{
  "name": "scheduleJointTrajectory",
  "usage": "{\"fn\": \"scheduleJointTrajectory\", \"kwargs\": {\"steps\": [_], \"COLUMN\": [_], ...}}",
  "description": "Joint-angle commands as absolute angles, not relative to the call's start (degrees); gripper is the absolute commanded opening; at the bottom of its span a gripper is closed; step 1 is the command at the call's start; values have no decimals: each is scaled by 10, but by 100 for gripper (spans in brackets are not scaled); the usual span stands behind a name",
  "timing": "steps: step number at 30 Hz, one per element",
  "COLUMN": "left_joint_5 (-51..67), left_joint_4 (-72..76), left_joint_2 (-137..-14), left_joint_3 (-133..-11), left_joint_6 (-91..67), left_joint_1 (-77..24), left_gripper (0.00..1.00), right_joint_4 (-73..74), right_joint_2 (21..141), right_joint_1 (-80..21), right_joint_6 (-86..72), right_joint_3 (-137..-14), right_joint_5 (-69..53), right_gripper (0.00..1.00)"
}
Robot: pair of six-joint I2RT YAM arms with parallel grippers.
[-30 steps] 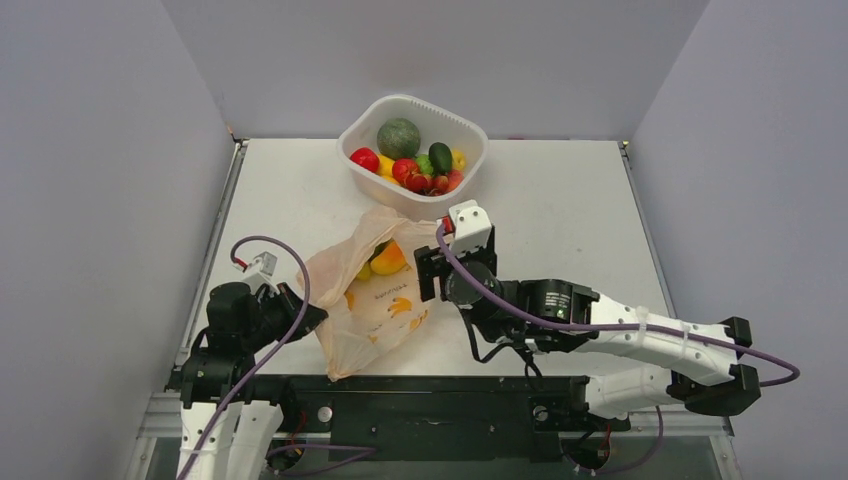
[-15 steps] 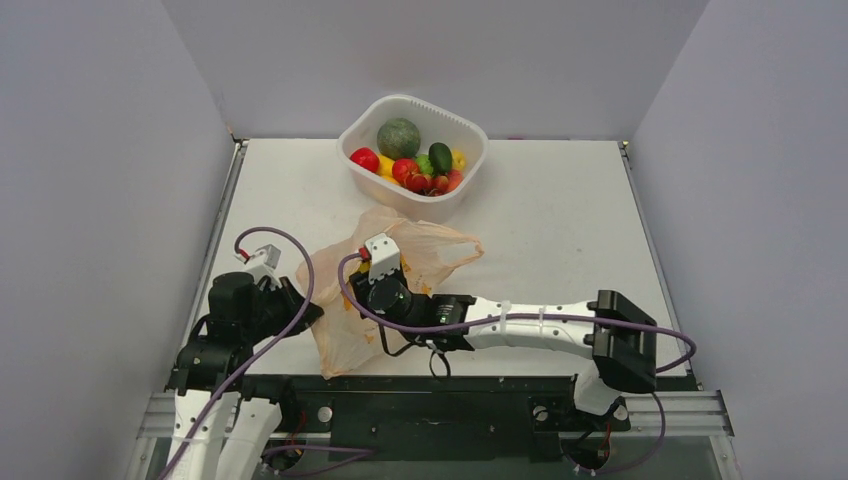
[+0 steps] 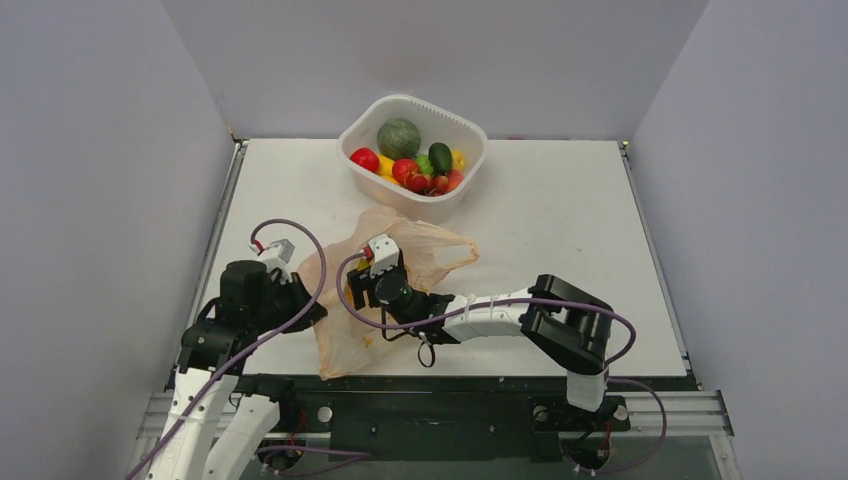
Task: Take the fake fruits out of the plastic bag
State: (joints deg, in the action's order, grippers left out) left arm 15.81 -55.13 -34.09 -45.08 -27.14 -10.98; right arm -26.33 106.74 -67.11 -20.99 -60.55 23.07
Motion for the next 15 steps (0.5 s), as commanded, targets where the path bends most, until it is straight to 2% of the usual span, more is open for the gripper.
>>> {"fn": "scheduleJointTrajectory", "kwargs": {"steps": [1,11,15], "left_joint_5": [127,118,121], "left_joint_4": [-554,-560,-547], "left_joint_2": [-348,-333,-316], "left_joint_3": [-489,-492,-487], "left_joint_6": [-254,-254,-257], "left_joint_1": [-131,-141,-140], "left_gripper": [0,0,0], "right_joint_4": [-381,-456,-468], "right_joint_2": [1082,1148,1167], "right_joint_1": [-671,-668,-665], "right_joint_6": [-190,-125,-100], "right_joint_3": [-591,-602,-616], "right_joint_5": [221,237,233], "right_gripper": [68,69,75]}}
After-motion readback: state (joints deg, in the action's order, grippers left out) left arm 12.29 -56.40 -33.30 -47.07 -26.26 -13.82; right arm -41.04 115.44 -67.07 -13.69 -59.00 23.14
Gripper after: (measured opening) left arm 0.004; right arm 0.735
